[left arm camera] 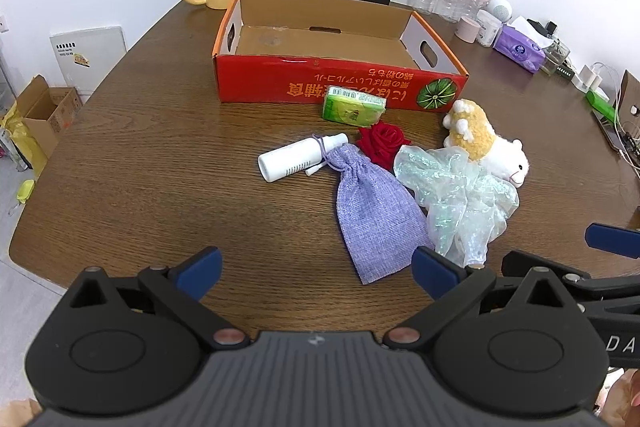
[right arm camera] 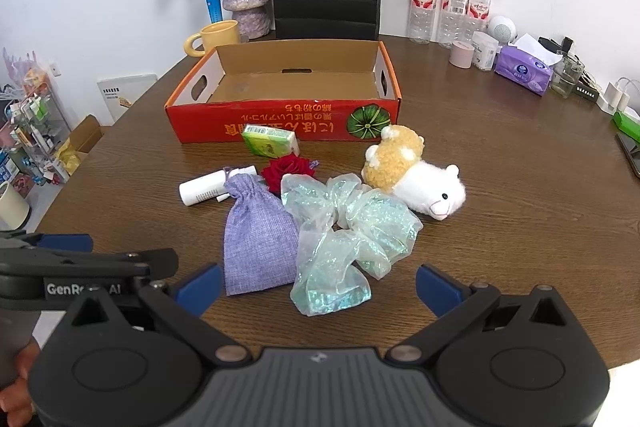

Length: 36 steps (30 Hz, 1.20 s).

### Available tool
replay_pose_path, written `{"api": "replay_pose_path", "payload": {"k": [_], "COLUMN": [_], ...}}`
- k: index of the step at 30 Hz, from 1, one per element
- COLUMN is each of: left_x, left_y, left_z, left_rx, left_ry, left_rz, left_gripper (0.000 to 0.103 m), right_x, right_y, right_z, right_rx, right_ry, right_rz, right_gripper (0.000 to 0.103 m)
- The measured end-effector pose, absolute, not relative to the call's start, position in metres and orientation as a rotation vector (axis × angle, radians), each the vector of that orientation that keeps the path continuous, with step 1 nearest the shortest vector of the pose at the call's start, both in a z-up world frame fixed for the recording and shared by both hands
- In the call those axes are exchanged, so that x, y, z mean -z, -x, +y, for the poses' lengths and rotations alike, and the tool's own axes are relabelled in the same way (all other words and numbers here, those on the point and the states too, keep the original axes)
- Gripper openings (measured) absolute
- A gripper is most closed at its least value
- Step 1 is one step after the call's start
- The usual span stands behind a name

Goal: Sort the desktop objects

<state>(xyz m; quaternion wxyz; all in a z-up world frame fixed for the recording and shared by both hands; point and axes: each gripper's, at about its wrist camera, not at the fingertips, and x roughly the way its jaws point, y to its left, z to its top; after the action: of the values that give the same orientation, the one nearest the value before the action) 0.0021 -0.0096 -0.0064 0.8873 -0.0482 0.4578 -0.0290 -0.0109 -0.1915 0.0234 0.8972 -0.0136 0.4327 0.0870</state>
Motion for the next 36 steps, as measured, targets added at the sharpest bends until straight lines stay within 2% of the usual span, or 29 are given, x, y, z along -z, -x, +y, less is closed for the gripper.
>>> {"api": "replay_pose_path", "payload": {"k": [36], "left_x": [0.0092], "left_y": [-0.0034], "left_z": [-0.0098], "left_rx": [0.050], "left_ry": [0.105], "left_rz": [0.956], "left_gripper": [0.103], "right_x": [-0.0187], "right_y": [0.0090], "right_z": [-0.1936], "right_rx": [-0.184], "right_ry": [0.015], "right_rz": [0.899], "right_gripper": [0.103]}}
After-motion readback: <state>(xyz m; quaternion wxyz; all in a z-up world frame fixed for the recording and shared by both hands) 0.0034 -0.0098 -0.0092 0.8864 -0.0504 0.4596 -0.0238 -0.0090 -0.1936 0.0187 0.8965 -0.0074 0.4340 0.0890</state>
